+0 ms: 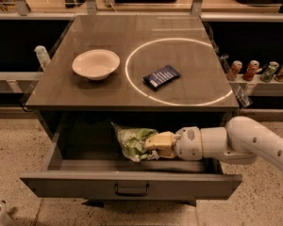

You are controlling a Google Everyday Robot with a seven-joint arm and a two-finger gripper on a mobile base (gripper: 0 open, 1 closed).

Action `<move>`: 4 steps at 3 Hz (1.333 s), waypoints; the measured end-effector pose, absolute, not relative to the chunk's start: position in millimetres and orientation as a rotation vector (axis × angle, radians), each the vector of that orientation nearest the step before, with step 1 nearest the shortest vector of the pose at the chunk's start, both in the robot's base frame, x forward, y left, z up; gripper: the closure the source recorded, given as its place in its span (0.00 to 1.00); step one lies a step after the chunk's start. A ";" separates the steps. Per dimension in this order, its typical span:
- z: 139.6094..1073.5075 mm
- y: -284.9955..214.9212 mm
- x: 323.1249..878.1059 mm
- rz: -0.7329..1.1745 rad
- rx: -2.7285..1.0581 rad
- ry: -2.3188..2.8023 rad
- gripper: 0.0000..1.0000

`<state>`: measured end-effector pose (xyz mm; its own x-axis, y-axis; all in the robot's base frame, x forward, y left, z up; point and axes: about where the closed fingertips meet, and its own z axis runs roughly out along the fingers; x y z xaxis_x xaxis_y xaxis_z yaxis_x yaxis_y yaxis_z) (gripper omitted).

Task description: Place green jalapeno chip bag into top drawer

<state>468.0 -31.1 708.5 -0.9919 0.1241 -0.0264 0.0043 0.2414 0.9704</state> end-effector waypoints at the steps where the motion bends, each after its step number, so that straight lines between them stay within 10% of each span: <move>1: 708.5 -31.1 467.9 1.873 0.124 2.397 0.57; 4: 708.5 -30.9 467.9 1.873 0.124 2.397 0.00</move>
Offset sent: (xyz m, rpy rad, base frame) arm 0.0000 0.0000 0.0000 0.0000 0.0000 0.0001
